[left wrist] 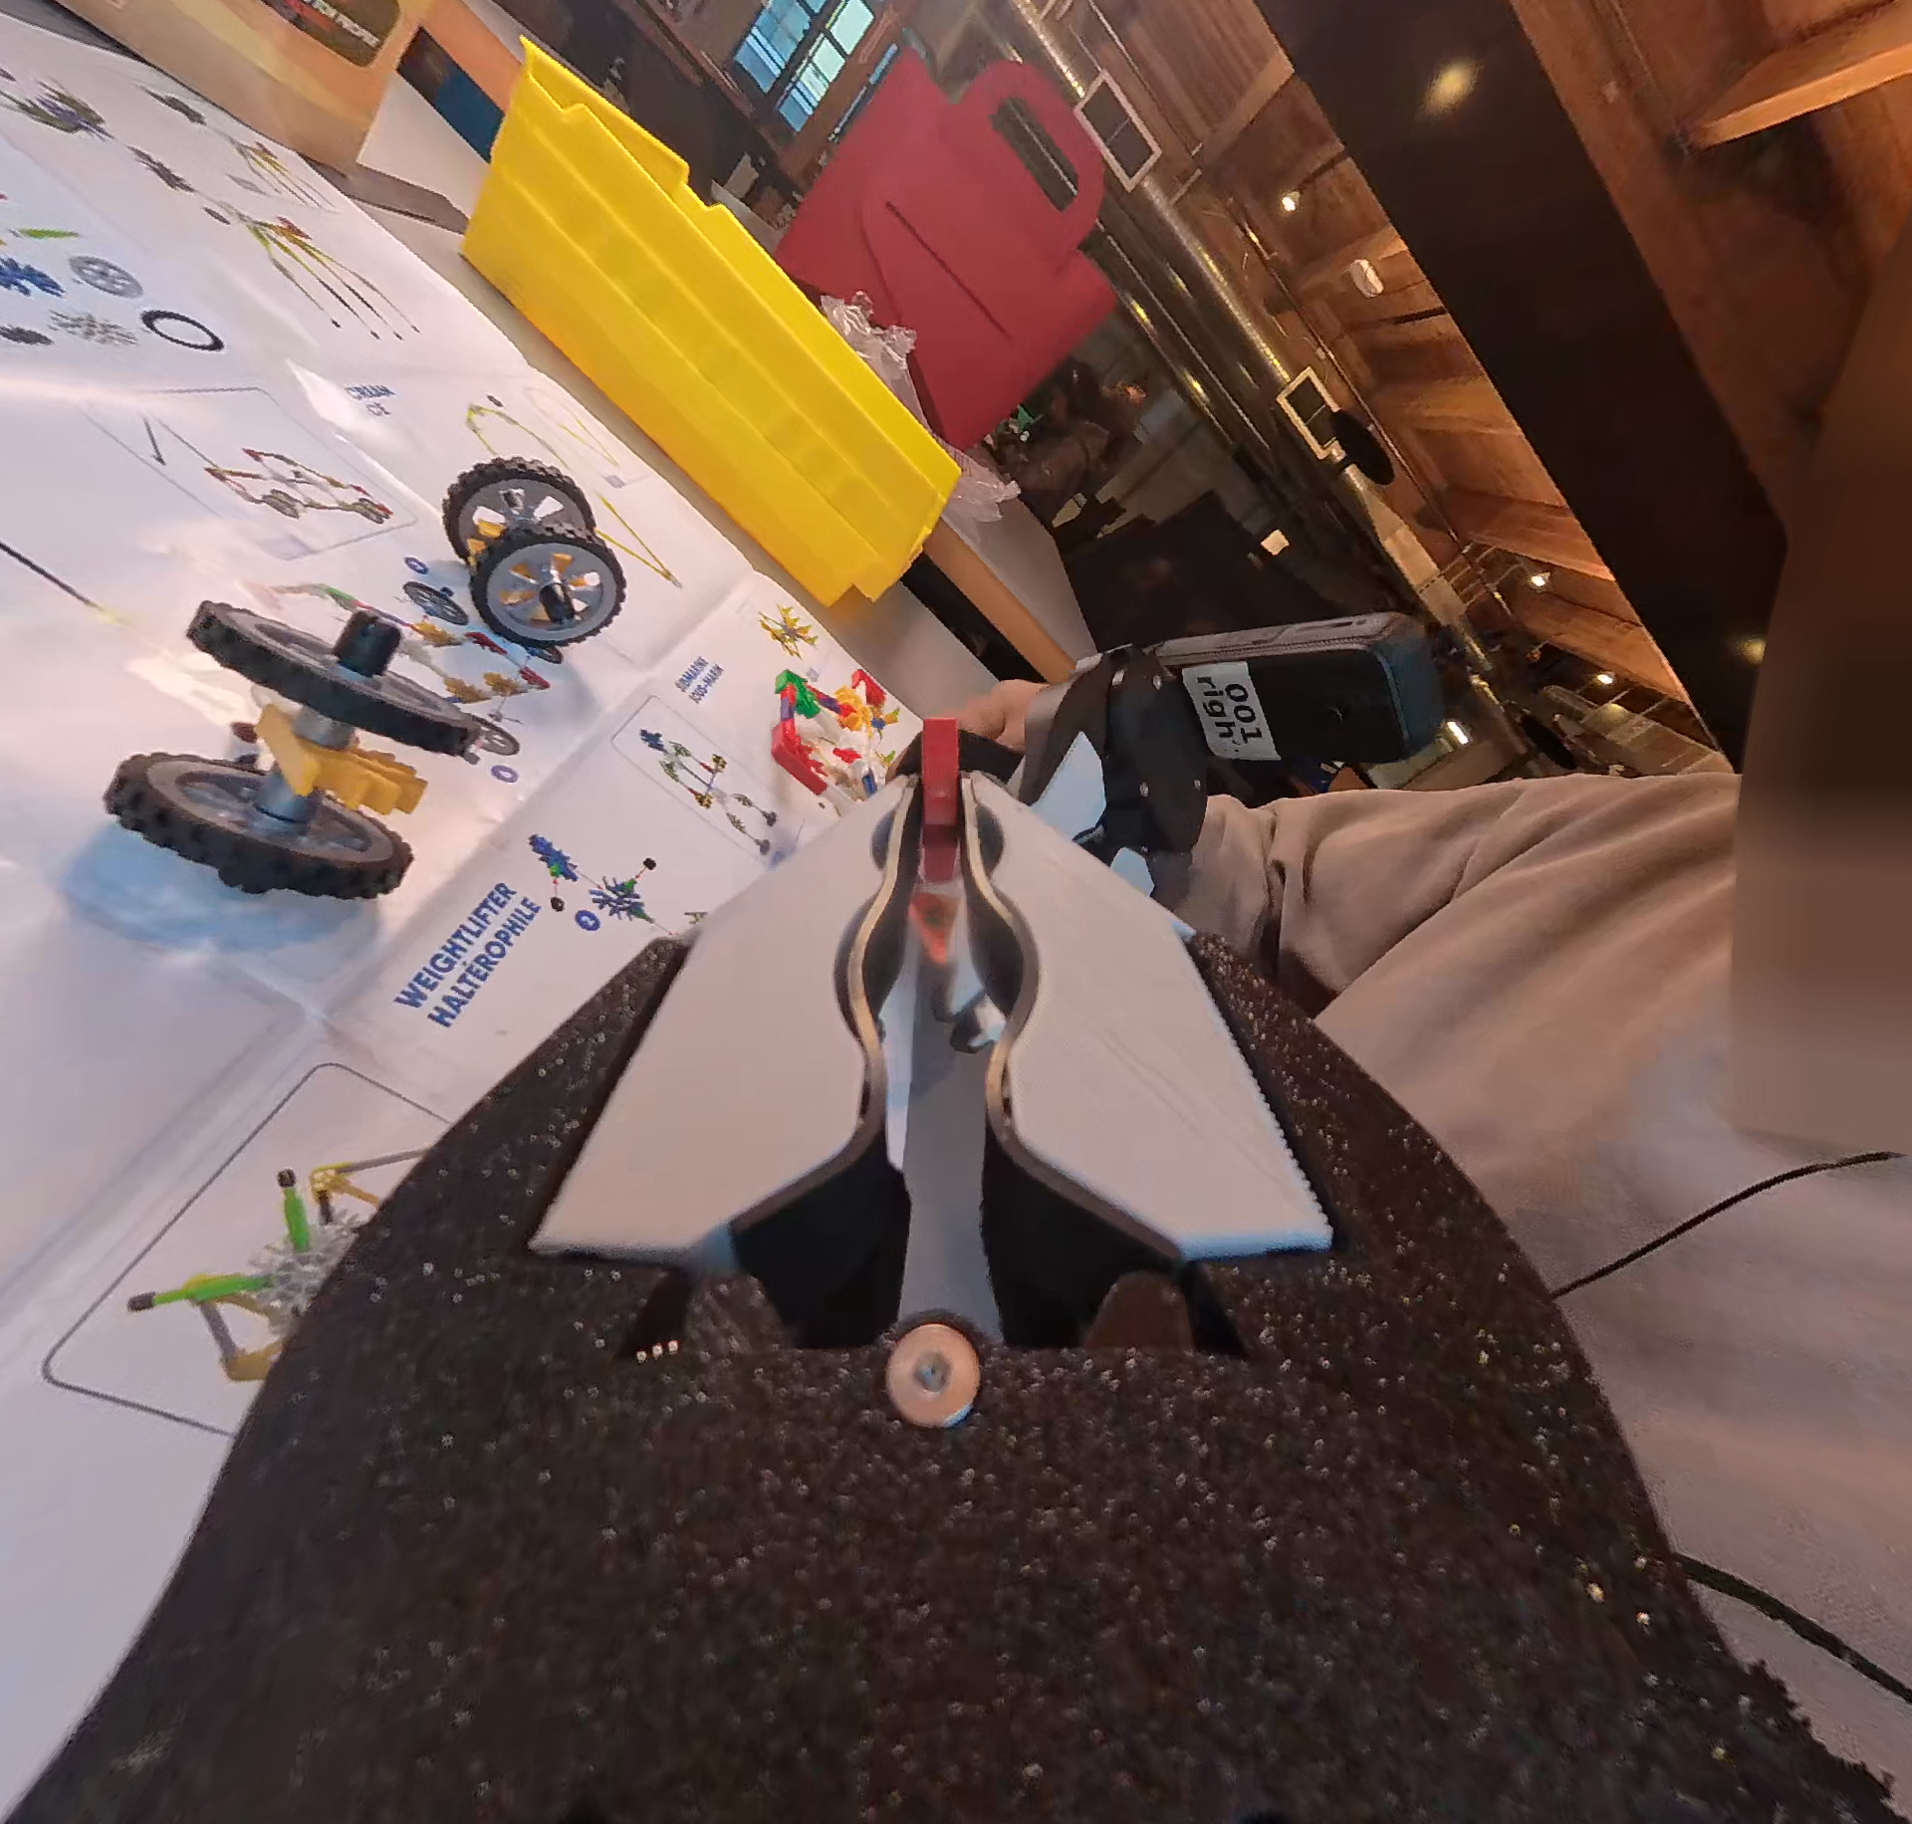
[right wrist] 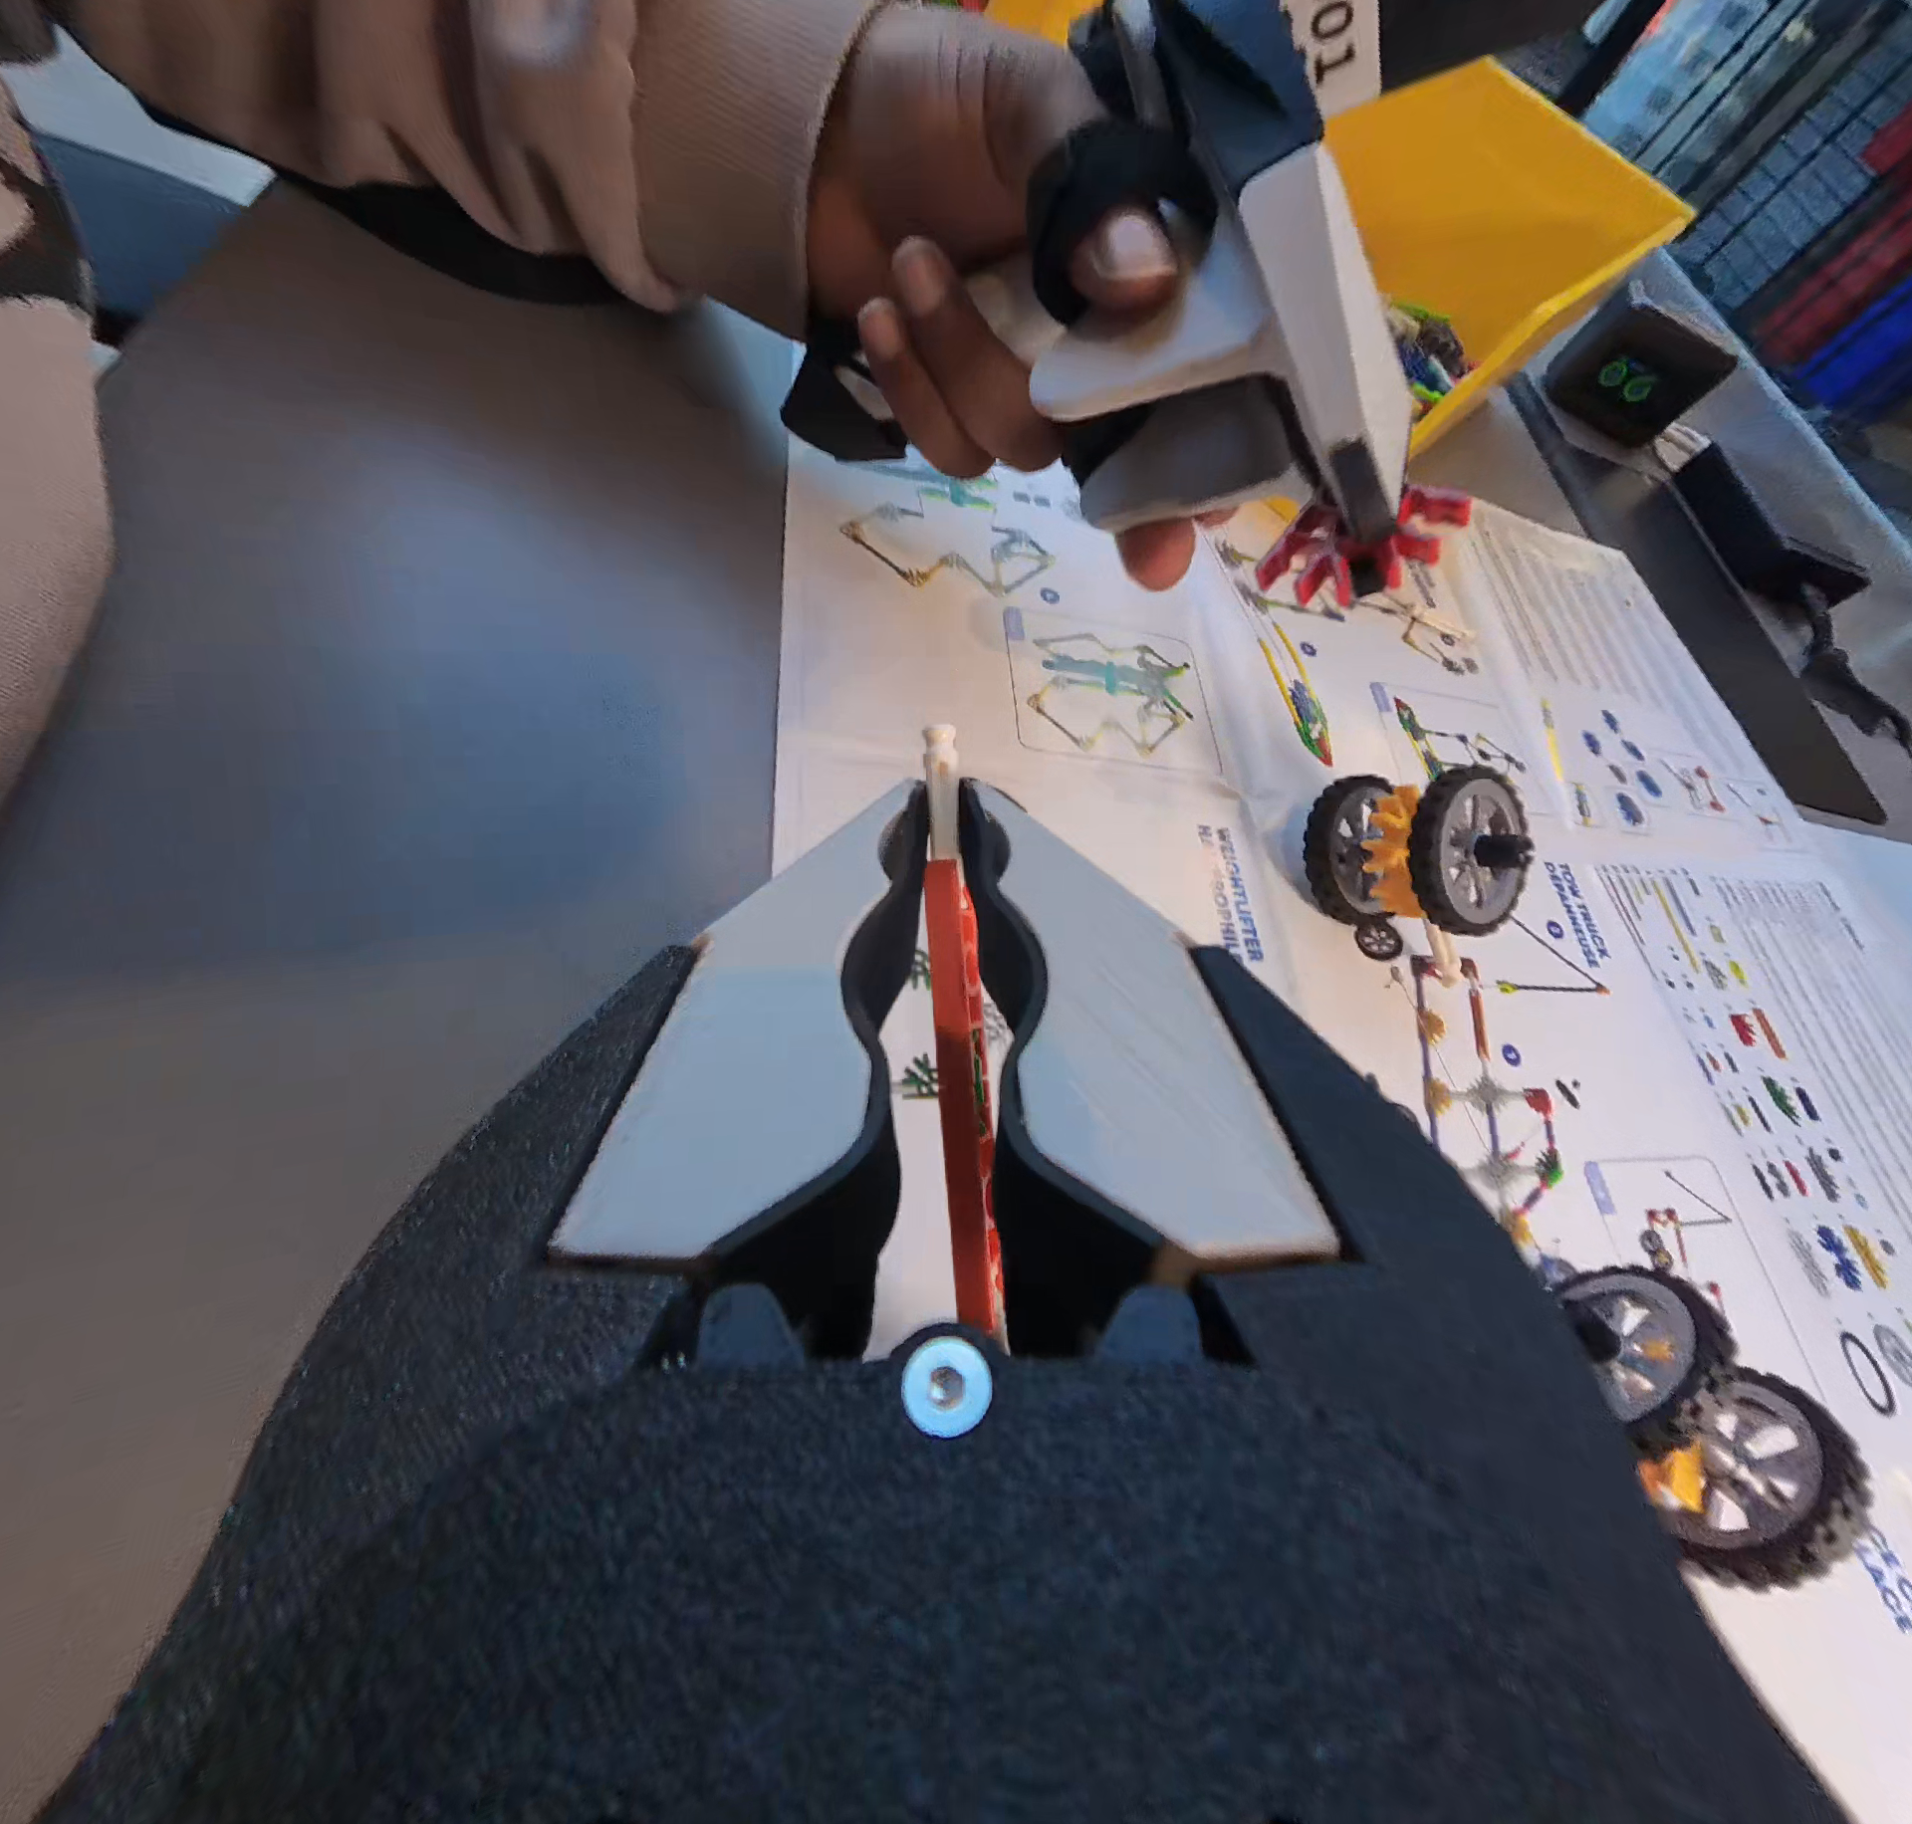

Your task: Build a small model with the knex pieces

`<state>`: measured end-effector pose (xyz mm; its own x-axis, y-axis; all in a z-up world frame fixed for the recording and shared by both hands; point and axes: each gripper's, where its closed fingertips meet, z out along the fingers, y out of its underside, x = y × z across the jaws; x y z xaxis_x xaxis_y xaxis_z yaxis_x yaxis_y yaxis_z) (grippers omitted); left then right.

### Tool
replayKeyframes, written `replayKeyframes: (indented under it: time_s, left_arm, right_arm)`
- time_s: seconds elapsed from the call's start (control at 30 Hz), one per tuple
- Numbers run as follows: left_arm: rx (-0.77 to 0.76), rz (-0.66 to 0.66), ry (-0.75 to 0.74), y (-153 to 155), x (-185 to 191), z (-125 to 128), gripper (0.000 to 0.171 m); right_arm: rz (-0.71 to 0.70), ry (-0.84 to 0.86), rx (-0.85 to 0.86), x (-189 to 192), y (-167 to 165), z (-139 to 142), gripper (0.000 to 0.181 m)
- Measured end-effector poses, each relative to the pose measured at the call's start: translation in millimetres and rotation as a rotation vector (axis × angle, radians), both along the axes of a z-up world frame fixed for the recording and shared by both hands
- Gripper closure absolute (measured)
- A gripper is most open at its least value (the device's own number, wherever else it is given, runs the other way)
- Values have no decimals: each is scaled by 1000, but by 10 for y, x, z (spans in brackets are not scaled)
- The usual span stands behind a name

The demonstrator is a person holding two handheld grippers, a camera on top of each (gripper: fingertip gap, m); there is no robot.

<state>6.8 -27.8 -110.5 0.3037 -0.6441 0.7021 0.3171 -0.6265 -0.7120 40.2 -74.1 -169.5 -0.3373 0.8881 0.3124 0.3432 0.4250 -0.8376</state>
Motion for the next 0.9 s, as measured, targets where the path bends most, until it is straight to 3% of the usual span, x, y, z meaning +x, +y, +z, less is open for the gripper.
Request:
replayKeyframes:
  time_s: [0.1,0.17,0.23,0.3,0.37,0.43,0.53,0.57,0.63,0.73,0.8,0.9]
  left_arm:
    - [66,79,98,32,-141,70,168]
    - [156,201,238,47,-403,268,168]
    - [260,422,469,28,-918,543,168]
    - [296,711,781,-112,-1683,780,168]
    - [193,1009,1101,-465,-2602,904,168]
    - [11,1188,1266,-901,-3307,857,168]
    - [-270,1169,1381,-1337,-3813,426,162]
    - [-337,1168,1414,-1438,-3918,310,143]
    - [-355,1164,1409,-1469,-3918,212,120]
    - [-137,1102,1312,-1132,-3452,358,113]
    - [10,947,1250,-819,-2889,391,113]
    - [188,522,1131,-457,-1659,173,119]
  right_arm:
    - [-44,-24,59,-19,77,-112,175]
    - [-73,-21,66,-25,135,-109,160]
    - [-81,13,18,-10,162,13,148]
    - [-82,6,-3,46,205,94,139]
    - [-88,-27,12,138,276,108,133]
    - [-76,-104,12,266,314,40,134]
    - [-56,-225,-19,422,332,-112,136]
    - [-54,-247,-21,446,342,-153,140]
    - [-52,-276,-27,459,348,-225,148]
    - [-66,-320,-11,458,383,-340,148]
    - [-74,-322,1,440,401,-365,149]
    - [-81,-327,47,404,403,-396,151]
